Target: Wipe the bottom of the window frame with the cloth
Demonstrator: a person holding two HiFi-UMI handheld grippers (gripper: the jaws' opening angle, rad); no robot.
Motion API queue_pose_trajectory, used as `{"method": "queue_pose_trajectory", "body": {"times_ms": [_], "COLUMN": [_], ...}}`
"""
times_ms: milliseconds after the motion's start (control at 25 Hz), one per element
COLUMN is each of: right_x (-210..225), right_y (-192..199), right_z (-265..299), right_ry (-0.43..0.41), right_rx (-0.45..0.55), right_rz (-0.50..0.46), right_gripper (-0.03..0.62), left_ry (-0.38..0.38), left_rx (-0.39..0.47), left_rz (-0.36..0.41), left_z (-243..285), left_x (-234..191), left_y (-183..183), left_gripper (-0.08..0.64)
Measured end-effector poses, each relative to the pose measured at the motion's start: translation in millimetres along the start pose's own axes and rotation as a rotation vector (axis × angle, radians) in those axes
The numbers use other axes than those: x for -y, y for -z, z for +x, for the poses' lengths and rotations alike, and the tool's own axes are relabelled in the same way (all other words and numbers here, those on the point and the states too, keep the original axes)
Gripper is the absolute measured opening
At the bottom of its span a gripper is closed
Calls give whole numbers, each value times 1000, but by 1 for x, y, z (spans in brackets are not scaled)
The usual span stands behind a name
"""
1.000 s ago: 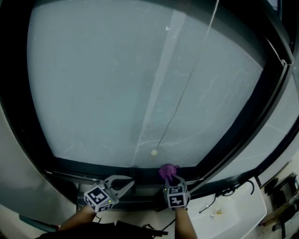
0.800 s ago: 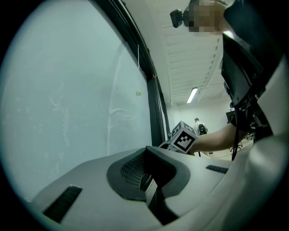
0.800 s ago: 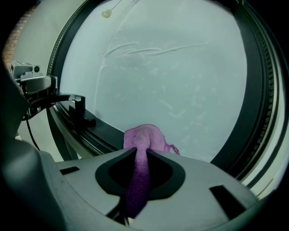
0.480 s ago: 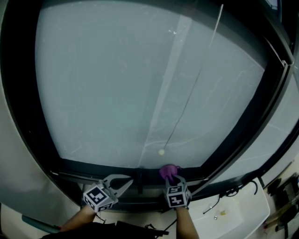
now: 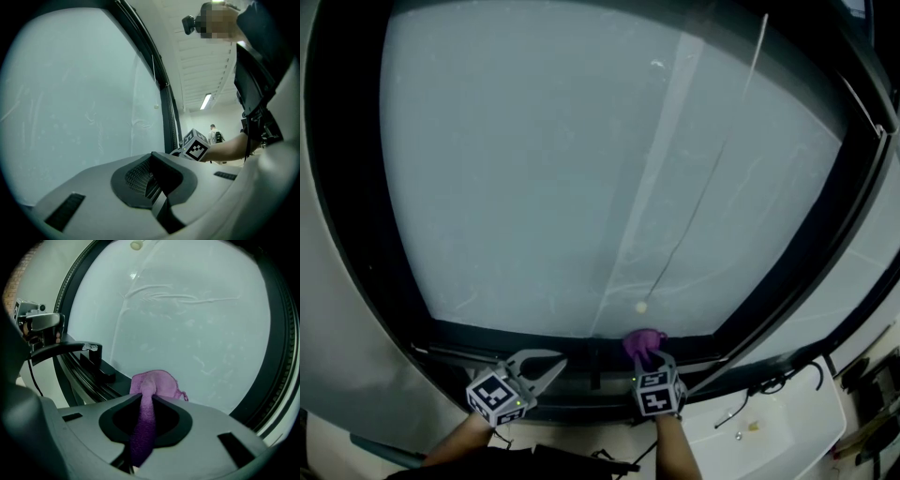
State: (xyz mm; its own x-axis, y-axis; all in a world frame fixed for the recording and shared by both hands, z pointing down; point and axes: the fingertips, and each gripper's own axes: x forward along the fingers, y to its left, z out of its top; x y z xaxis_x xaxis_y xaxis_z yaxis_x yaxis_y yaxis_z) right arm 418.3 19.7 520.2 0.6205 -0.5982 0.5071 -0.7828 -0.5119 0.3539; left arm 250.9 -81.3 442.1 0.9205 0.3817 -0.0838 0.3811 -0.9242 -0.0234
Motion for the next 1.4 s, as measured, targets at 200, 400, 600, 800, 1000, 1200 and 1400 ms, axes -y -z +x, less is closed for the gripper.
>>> {"method": "queue_pose_trajectory", "body": {"times_ms": [200, 400, 600, 800, 1000, 1200, 1400], "right_x": [-12, -26, -32, -44, -51, -55, -64], "right_y": [-8, -17, -22, -27, -31, -42, -56], "right_z": [3, 3, 7, 4, 0, -12, -11], "right_ry": [-19, -52, -35, -79, -97, -201, -264], "right_rx": [-6, 7, 18, 48, 85, 156, 180], "right_rz": [1, 12, 25, 58, 62, 123, 94], "right_gripper": [67, 67, 69, 67, 68, 67, 67], "left_ry": [1, 4, 22, 39, 22, -22, -128], "left_rx": [-11, -16, -13, -29, -10, 11, 29], "left_rz": [-6, -13, -21, -26, -31, -76, -88], "left_z": [-10, -18, -23, -29, -29, -32, -46], "left_x": [-6, -12, -16, -18, -20, -13, -23], "left_y": [2, 2, 3, 7, 7, 2, -2], "left_gripper": [2, 2, 2, 2, 2, 2, 2]}}
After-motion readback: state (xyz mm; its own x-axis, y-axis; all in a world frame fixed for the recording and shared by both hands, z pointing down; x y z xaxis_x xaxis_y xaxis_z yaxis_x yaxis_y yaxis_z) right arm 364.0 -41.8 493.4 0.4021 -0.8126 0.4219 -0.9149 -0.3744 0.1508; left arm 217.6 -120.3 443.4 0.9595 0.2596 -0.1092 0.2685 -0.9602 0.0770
